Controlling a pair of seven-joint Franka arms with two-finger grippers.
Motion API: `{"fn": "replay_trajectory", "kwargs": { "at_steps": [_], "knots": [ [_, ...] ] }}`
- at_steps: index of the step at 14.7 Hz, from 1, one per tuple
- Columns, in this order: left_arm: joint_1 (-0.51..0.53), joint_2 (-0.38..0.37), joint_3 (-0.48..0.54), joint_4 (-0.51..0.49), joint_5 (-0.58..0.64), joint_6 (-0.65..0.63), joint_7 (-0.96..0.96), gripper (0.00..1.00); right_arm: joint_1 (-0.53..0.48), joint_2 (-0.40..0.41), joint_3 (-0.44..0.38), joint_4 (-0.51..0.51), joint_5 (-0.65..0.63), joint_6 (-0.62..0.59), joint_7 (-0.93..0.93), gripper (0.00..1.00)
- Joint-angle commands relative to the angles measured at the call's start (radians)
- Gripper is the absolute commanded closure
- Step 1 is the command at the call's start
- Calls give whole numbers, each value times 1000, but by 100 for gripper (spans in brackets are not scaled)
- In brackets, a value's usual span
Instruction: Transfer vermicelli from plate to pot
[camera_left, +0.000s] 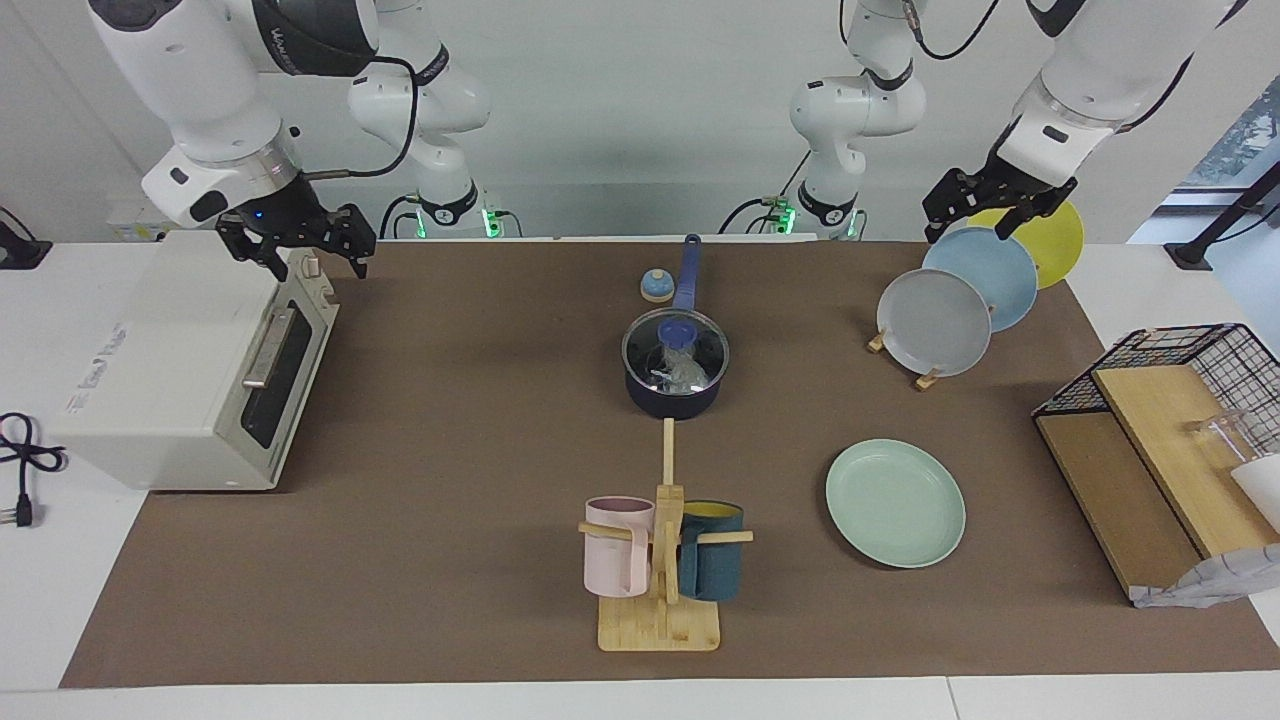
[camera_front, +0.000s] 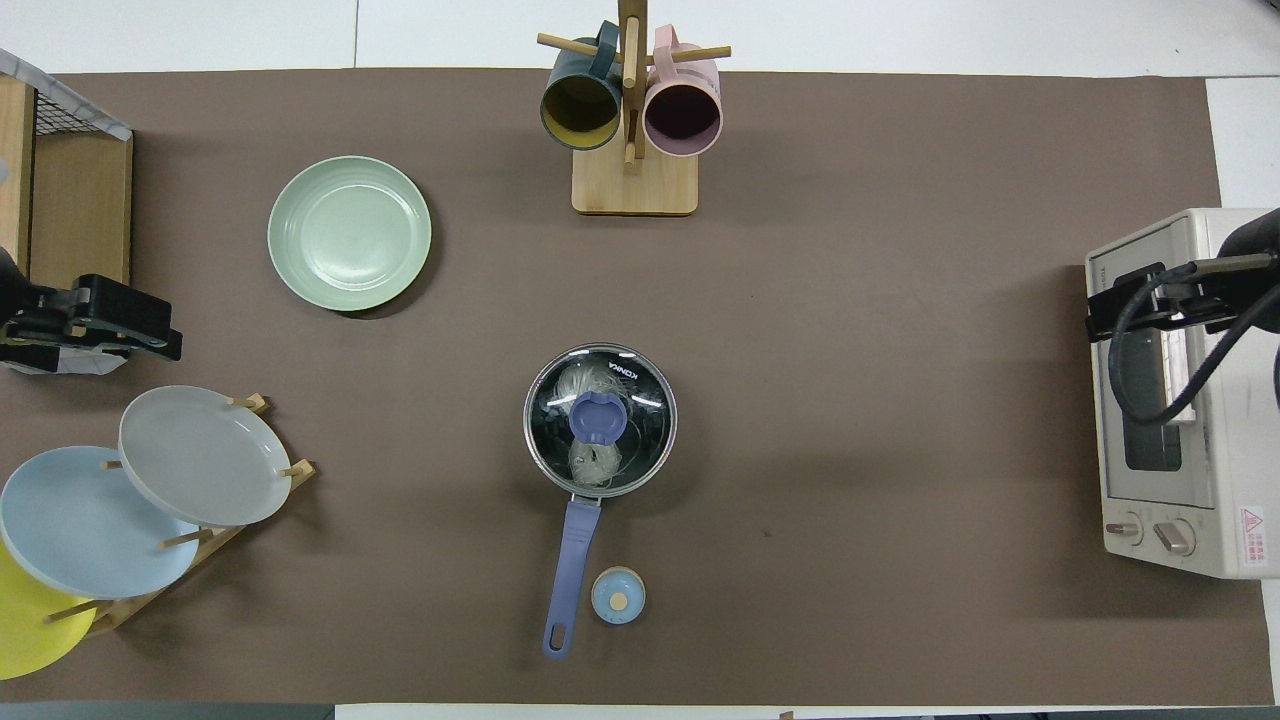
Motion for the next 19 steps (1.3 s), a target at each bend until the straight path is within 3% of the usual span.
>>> {"fn": "replay_trajectory", "kwargs": {
  "at_steps": [1,19],
  "knots": [
    [15,-30,-1,-35,26,11,4,0,-49,-20,43,-26,2,13,-22,0],
    [9,-34,-10,-37,25,16,-9,0,-52,-28,34,-6,0,-7,-22,0]
  ]
}}
